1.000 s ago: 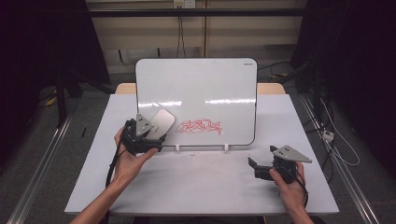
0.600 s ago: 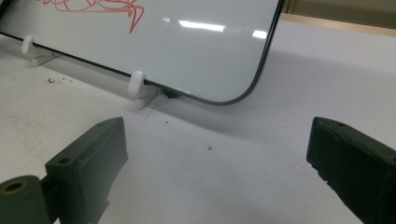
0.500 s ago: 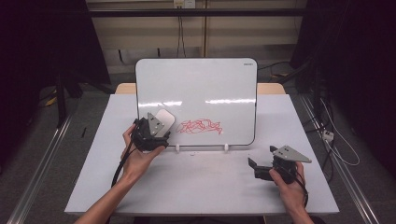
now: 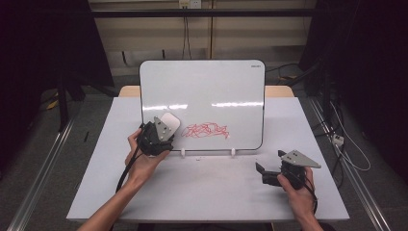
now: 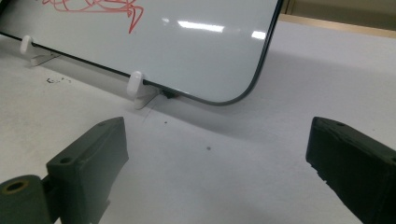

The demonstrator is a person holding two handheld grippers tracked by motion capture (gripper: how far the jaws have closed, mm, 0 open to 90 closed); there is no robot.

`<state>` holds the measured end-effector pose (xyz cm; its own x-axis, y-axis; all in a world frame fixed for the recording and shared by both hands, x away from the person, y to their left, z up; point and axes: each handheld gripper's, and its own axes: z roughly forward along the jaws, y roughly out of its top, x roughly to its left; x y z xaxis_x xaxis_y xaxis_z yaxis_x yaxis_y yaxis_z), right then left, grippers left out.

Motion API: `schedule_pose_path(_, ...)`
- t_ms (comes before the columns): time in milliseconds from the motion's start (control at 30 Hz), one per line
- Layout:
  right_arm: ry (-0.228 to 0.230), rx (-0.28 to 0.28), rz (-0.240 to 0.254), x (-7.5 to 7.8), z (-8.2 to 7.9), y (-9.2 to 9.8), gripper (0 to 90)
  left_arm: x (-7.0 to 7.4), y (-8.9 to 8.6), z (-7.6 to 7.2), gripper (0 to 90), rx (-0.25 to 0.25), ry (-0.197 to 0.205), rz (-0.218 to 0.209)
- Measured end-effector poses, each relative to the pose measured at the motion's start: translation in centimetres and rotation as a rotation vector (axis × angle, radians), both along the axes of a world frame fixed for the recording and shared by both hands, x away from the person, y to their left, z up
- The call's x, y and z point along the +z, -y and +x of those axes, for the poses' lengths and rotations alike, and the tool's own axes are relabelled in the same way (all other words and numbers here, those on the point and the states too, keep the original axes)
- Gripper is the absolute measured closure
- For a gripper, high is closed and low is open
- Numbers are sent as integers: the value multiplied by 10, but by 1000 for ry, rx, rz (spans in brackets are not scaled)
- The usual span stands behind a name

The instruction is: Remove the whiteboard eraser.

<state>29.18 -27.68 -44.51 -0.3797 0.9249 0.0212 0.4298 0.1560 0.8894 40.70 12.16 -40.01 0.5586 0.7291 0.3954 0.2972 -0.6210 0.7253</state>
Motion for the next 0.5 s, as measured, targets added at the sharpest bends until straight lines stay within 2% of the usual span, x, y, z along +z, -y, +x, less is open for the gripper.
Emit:
schedule_pose_path(133, -3, 3, -2, 0, 0, -1, 55, 1, 1, 0, 306, 5, 6, 16)
schedule_pose_path(267, -1, 4, -3, 0, 0, -1, 55, 1, 0, 0, 309, 1, -11, 5)
schedule_pose_path(333, -3, 3, -2, 0, 1, -1, 55, 1, 0, 0, 309, 2, 2, 3)
schedule_pose_path(367, -3, 2, -2, 0, 1, 0, 55, 1, -1, 1, 309, -5, -6, 1)
schedule_pose_path(400, -3, 2, -2, 0, 1, 0, 55, 0, -1, 1, 309, -3, -1, -16)
schedule_pose_path(500, -4, 3, -4, -1, 1, -1, 55, 1, -2, 1, 309, -9, -12, -11)
